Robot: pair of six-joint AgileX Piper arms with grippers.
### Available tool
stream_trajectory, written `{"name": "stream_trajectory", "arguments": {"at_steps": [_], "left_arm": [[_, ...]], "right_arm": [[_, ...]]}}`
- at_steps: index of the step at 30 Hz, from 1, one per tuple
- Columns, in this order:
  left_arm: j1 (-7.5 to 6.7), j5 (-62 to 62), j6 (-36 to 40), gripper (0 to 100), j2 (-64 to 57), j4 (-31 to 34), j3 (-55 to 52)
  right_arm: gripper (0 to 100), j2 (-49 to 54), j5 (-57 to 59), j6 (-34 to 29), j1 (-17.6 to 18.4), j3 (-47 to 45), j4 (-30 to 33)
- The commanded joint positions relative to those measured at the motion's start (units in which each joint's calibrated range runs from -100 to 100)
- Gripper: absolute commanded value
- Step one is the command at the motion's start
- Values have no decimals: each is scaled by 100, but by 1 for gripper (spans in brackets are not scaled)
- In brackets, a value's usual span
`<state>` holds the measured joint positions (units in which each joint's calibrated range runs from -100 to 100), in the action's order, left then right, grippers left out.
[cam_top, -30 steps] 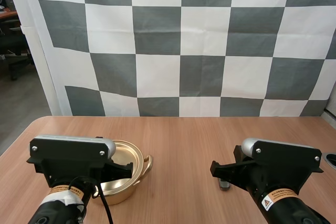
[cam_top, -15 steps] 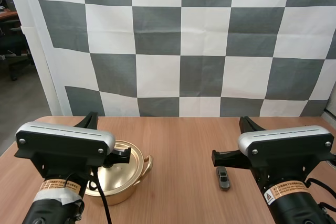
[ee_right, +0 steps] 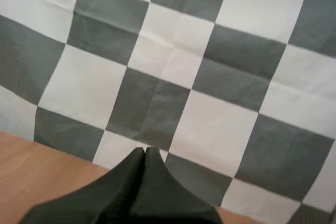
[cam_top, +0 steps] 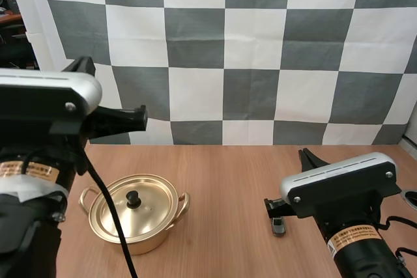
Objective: Open the pot, put the car inside, and close it
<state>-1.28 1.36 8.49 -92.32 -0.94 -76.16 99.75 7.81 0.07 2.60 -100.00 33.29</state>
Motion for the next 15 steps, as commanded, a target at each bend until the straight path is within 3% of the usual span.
{"name": "stream_trajectory", "arguments": {"at_steps": [1, 9, 15], "left_arm": [[0, -6822, 131, 0, 416, -7, 663], [0, -10136, 295, 0, 2333, -7, 1841], [0, -10136, 108, 0, 3678, -52, 2228]], "right_arm": [[0, -33, 383, -4, -1, 0, -261], [0, -43, 383, -4, -1, 0, -298], [0, -43, 383, -4, -1, 0, -298]]}}
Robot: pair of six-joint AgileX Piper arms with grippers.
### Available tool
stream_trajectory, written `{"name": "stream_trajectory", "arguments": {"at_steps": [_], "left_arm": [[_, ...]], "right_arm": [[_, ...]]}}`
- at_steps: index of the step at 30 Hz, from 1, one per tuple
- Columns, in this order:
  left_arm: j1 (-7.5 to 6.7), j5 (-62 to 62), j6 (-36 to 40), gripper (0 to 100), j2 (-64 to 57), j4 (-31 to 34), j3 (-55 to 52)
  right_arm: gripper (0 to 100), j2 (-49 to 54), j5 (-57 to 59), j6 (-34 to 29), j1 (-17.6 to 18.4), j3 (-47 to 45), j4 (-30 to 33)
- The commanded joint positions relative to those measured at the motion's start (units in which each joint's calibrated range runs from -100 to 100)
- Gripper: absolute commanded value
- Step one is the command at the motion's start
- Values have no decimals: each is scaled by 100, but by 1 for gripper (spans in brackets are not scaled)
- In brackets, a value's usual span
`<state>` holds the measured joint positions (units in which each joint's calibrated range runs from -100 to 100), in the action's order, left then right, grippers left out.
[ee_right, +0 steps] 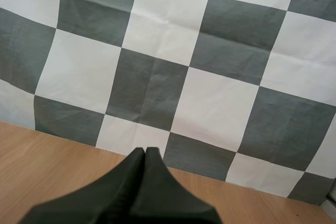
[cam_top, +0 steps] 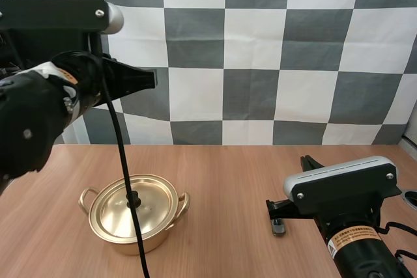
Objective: Open the pot, put the car inside, and close it
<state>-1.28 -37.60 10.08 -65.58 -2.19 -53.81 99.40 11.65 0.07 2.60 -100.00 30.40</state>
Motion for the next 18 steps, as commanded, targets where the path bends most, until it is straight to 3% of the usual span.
{"name": "stream_trajectory", "arguments": {"at_steps": [1, 7, 14, 18], "left_arm": [[0, -6240, -52, 0, 1096, 72, -6], [0, -6240, -52, 0, 1235, 114, -193], [0, -6240, -52, 0, 1197, 873, -369], [0, -6240, -52, 0, 1008, 947, -369]], "right_arm": [[0, -8, -1, -4, -1, 0, -9], [0, -8, -1, -4, -1, 0, -9], [0, -8, -1, -4, -1, 0, -9], [0, -8, -1, -4, -1, 0, -9]]}}
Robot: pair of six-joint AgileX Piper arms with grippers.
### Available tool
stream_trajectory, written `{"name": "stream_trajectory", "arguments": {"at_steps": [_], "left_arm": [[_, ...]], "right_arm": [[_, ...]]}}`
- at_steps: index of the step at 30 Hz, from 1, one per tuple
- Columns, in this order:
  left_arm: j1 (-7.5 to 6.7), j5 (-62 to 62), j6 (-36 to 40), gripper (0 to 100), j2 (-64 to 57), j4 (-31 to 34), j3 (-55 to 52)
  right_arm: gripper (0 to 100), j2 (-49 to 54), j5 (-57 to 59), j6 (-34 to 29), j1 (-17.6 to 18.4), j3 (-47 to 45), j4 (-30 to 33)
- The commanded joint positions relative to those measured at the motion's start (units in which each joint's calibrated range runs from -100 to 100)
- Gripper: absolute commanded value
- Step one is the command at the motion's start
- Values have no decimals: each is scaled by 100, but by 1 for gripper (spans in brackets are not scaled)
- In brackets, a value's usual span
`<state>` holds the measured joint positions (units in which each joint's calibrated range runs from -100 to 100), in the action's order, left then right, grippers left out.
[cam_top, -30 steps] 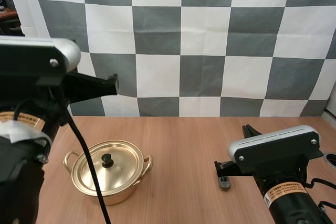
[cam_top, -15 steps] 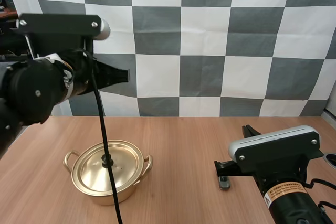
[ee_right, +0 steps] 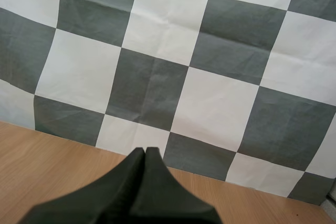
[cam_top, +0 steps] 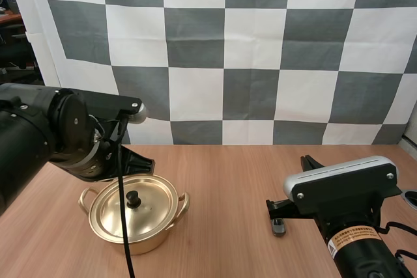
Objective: Open the pot, put the car inside, and close it
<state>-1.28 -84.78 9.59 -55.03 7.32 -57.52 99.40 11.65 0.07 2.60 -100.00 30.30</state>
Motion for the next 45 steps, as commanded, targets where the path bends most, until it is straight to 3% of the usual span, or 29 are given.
{"name": "stream_trajectory", "arguments": {"at_steps": [1, 8, 13, 15, 17, 20, 25, 29, 35, 41, 45], "left_arm": [[0, -1522, -3, 0, -89, -41, 1], [0, -1522, -3, 0, -193, -805, 1], [0, -1522, -3, 0, -193, -732, 1], [0, -1522, -15, 4, -178, -732, 1], [0, -1522, -168, 16, -107, -732, 1], [0, -1522, -551, 41, 24, -732, 1], [0, -1522, -1542, 99, 102, -1168, 13], [0, -1522, -1923, 100, 102, -1471, 43], [0, -1366, -1364, 100, 102, -1459, 98], [0, 19, -879, 100, 113, -834, 98], [0, 439, -879, 100, 179, -781, 98]], "right_arm": [[0, -8, -18, -4, -1, 0, 0], [0, -8, -18, -4, -1, 0, 0], [0, -8, -18, -4, -1, 0, 0], [0, -8, -18, -4, -1, 0, 0], [0, -8, -18, -4, -1, 0, 0], [0, -8, -18, -4, -1, 0, 0], [0, -8, -18, -4, -1, 0, 0], [0, -8, -18, -4, -1, 0, 0], [0, -8, -18, -4, -1, 0, 0], [0, -8, -18, -4, -1, 0, 0], [0, -8, -18, -4, -1, 0, 0]]}}
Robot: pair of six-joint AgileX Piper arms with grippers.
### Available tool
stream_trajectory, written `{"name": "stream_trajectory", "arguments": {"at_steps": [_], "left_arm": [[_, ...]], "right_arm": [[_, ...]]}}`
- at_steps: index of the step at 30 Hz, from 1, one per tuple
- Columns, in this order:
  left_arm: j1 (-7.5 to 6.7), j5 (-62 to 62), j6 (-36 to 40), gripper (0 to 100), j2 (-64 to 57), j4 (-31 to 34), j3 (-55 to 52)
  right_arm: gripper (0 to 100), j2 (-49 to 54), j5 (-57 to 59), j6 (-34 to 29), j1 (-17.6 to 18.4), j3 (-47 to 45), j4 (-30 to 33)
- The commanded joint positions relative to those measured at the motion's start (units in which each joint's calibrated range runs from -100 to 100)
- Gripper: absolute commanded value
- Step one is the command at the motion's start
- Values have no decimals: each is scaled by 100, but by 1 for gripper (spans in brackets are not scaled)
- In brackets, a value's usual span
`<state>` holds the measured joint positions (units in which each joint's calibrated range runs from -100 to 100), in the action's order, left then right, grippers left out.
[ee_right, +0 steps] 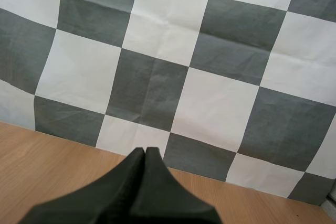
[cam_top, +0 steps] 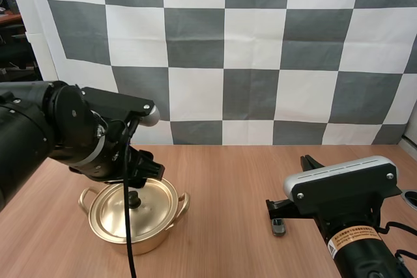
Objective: Open the pot, put the car inside, and close it
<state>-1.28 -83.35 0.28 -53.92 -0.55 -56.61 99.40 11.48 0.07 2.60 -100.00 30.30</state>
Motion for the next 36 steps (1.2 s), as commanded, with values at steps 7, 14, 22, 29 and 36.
{"name": "stream_trajectory", "arguments": {"at_steps": [7, 14, 22, 29, 36], "left_arm": [[0, -415, 79, 100, 1134, -233, 7], [0, -914, 79, 100, 1655, -389, 7], [0, -336, 362, 100, 1643, 55, 7], [0, 55, 446, 100, 1853, 96, 7], [0, 121, 446, 100, 2277, 96, 7]], "right_arm": [[0, -8, 0, -4, -1, 0, 0], [0, 3, 0, 6, -1, 0, 0], [0, 3, 0, 6, -1, 0, 0], [0, 3, 0, 6, -1, 0, 0], [0, 3, 0, 6, -1, 0, 0]]}}
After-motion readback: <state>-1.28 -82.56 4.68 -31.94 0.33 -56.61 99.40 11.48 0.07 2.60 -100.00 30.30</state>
